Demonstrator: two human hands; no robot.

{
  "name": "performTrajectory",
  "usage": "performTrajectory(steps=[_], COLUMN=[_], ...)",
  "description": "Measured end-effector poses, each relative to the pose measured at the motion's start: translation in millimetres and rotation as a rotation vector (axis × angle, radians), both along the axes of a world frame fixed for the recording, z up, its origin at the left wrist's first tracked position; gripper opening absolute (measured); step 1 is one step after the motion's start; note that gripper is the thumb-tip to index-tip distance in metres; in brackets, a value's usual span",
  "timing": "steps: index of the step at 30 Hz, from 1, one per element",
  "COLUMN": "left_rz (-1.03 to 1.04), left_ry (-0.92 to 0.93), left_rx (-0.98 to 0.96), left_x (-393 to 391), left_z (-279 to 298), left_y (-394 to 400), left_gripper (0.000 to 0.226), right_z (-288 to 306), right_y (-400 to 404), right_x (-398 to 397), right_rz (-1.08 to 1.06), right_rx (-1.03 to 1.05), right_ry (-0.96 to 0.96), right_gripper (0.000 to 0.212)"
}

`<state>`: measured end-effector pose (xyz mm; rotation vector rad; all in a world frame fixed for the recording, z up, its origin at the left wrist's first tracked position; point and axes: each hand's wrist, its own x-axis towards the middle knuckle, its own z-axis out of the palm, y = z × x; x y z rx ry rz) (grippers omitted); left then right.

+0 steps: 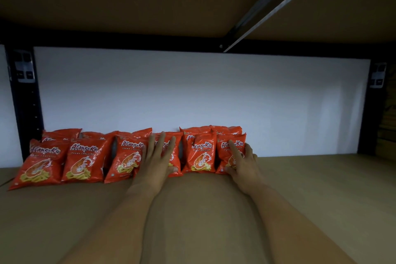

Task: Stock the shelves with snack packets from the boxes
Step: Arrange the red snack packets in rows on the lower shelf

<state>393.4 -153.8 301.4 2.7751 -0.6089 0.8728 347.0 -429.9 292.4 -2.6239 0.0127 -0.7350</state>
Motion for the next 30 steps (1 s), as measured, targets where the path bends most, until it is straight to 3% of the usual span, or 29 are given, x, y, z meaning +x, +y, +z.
performTrajectory(steps=[14,20,24,30], left_rz=[-0.074,-0.15,-0.244,-0.457], left_ry=[-0.017,-0.003,0.083,0.348], left_rx=[0.005,-0.089,-0.252,-0.481], left_x=[-21.4,-58.3,-104.6,-196.5], left_z=[0.0,9.6,17.4,-0.7], left_y=[2.2,-14.1,-43.9,-91.4], left_gripper=[0.091,0.087,0.066,0.027], right_z=[0.7,5.9,11.5,4.1], right_y=[-2.4,-7.6,-7.5,-19.4], right_x=[-13.1,-65.4,-123.9,-221.4], right_rz=[-0.003,0.011,0.002,-0.083], right_rx=[0.075,0.136,0.09,0.067], right_ry=[0.032,0.045,0.023,0.032], right_gripper=[0.094,0.082,0.057,0.039])
